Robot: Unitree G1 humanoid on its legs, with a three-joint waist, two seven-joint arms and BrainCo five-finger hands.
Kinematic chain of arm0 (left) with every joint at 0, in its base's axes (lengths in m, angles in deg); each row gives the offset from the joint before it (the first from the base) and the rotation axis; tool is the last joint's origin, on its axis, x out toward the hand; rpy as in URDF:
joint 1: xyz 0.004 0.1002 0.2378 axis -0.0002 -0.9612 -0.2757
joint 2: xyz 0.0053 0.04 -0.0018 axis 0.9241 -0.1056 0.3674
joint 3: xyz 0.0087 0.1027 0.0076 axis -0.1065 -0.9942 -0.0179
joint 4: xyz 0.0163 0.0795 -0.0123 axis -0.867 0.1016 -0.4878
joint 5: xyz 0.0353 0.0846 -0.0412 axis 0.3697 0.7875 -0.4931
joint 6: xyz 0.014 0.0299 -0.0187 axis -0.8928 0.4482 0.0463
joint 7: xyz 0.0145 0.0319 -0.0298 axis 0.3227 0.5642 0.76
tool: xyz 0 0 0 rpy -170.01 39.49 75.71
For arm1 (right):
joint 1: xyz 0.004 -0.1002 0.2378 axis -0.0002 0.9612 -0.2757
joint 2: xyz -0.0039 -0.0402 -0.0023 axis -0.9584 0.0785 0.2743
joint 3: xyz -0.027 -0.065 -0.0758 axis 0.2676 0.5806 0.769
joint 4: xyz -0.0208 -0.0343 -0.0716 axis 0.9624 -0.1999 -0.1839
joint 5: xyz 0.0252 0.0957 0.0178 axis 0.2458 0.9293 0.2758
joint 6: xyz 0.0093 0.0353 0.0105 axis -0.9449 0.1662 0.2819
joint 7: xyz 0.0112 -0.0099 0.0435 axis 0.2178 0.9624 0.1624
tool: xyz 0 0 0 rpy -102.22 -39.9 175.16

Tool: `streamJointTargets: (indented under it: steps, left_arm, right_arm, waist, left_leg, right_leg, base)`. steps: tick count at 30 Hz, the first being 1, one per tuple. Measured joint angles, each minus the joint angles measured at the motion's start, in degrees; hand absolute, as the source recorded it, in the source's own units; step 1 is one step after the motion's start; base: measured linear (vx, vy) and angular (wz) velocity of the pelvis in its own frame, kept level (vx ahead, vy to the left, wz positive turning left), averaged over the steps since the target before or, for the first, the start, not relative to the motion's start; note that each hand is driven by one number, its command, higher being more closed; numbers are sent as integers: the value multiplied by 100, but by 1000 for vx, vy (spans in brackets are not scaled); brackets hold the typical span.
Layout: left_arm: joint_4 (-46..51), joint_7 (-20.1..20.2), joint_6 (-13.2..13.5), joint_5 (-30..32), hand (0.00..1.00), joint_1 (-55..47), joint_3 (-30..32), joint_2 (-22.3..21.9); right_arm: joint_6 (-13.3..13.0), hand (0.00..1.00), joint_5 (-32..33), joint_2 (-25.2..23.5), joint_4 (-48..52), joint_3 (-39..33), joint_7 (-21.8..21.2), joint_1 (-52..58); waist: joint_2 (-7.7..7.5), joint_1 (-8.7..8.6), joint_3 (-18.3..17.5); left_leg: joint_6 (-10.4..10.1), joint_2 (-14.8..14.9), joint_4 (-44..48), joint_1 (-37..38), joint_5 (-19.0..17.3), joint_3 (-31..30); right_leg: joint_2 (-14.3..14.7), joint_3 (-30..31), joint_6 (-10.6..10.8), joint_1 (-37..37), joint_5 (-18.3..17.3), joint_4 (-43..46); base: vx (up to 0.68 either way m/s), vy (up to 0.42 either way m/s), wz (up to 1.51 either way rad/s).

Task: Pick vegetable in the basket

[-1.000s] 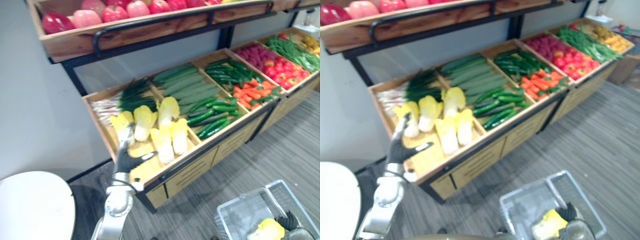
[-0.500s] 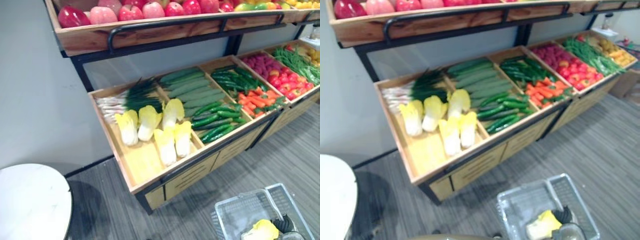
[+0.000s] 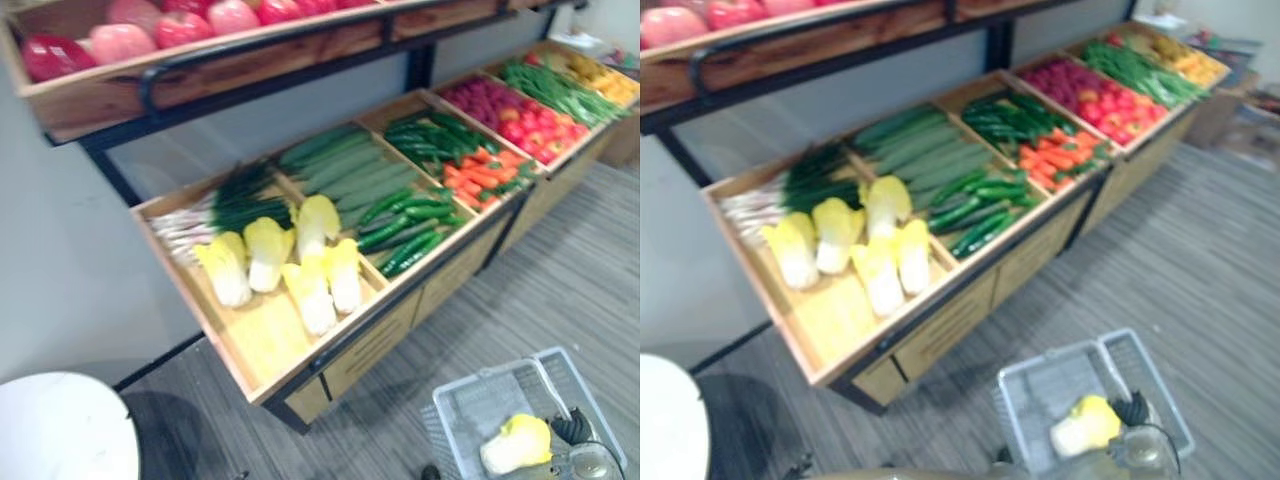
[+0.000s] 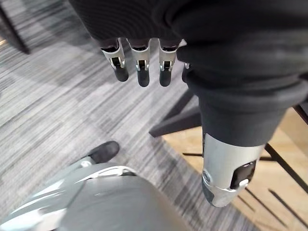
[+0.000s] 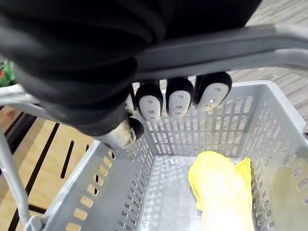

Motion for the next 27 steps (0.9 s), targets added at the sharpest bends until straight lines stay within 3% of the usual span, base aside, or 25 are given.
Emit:
streamJointTargets:
  steps: [1,2,3,4,5,6,7,8,9,10,12,14,15,17,21,23,27]
  left_arm:
    - [5,-13,17,3,0,102,-45,136]
    - [46,-25,65,3,0,190,-39,290]
    - [75,-26,68,3,0,202,-32,349]
    - [71,-23,70,5,0,260,-32,309]
    - [153,-8,94,6,0,271,-30,325]
    - [184,6,95,9,0,260,-18,431]
    - [176,14,82,7,0,272,36,488]
    - [175,40,81,7,0,253,18,464]
    - [100,89,38,-1,0,213,24,286]
    - [36,128,38,2,0,148,-2,314]
    - [31,169,59,3,0,138,-119,293]
    - [76,196,66,3,0,94,-170,311]
    - [73,200,65,4,0,99,-208,329]
    - [60,206,80,13,0,286,-275,167]
    - [70,157,132,222,0,443,-366,-178]
    - [86,110,117,233,0,477,-393,-169]
    - [87,76,85,395,0,478,-424,-156]
  right_arm:
    - [13,100,0,-108,185,38,-4,9]
    - [18,100,21,-214,301,126,-6,-27]
    - [31,100,43,-252,346,172,-11,-59]
    - [66,100,38,-226,404,179,-1,-111]
    - [67,100,33,-181,417,191,-18,-200]
    - [55,100,37,-198,436,232,-30,-189]
    - [55,100,48,-238,464,400,-19,-208]
    - [43,100,52,-247,536,478,-17,-209]
    - [26,100,48,-137,679,456,-16,-248]
    - [62,100,40,-257,649,495,-42,-298]
    - [58,100,41,-283,613,540,-52,-203]
    - [97,100,15,-346,620,671,-86,-286]
    - [102,100,-60,-365,621,818,-131,-326]
    - [107,100,-68,-342,641,851,-147,-331]
    - [216,100,-190,-220,700,835,-137,128]
    - [252,100,-190,-287,889,823,-132,356]
    - [232,100,-186,-334,909,812,-122,442]
  waist:
    - [-119,-29,67]
    - [-282,-145,197]
    - [-267,-152,264]
    - [-95,-179,329]
    - [-65,-162,500]
    - [-183,-169,555]
    - [-348,-60,613]
    - [-352,-52,596]
    - [-54,-26,627]
    - [-113,-14,636]
    - [-79,-54,604]
    - [-139,60,517]
    - [-277,49,433]
    - [-97,5,492]
    - [218,-25,400]
    - [262,-88,370]
    - [190,-122,422]
  left_leg:
    - [41,-48,11,19,-44,225]
    - [155,-55,258,2,-143,477]
    - [239,-14,391,12,-215,617]
    - [247,276,483,30,-287,960]
    - [255,495,764,89,-381,1271]
    - [268,512,1023,105,-481,1334]
    - [284,619,1547,6,-818,1374]
    - [238,510,1463,-52,-965,1281]
    - [479,559,1028,-53,-631,1413]
    - [478,470,988,119,-641,1872]
    - [467,514,950,127,-642,2159]
    - [377,524,958,72,-572,2632]
    - [340,481,995,-9,-529,2890]
    - [268,530,955,-17,-399,3133]
    - [79,698,847,145,-255,3043]
    - [8,837,888,199,-191,2862]
    - [6,1099,1486,12,-190,2570]
  right_leg:
    - [17,204,25,-133,87,-30]
    - [-1,307,-103,-147,125,-130]
    - [-33,182,-284,-111,27,-206]
    - [-66,-731,-952,-144,-424,-2]
    - [-156,-1591,-1126,-397,-46,1037]
    - [-191,-1876,-1213,-396,355,1301]
    - [-212,-2157,-1338,-387,606,1228]
    - [-155,-2075,-1298,-355,775,994]
    - [10,-2113,-1291,-320,570,920]
    - [-308,-2417,-1171,-405,-31,1748]
    - [-444,-2697,-1032,-287,-491,2108]
    - [-401,-2709,-632,78,-350,1182]
    - [-244,-2504,-312,219,-205,346]
    - [3,-2296,-336,309,60,-269]
    - [281,-2287,-369,570,79,-530]
    - [411,-2400,-439,718,32,-609]
    - [458,-2551,-557,842,-50,-615]
  base:
    - [-21,58,-106]
    - [-13,51,-104]
    - [1,29,-114]
    - [13,26,-141]
    - [35,30,-146]
    - [70,14,-172]
    - [-1,-14,-141]
    - [-129,60,-180]
    - [-162,103,-165]
    - [-102,105,-150]
    - [33,-1,-111]
    - [58,-85,-135]
    - [12,-212,-118]
    - [-37,-203,-87]
    - [-15,-126,-13]
    - [-43,-48,22]
    - [-70,-2,23]
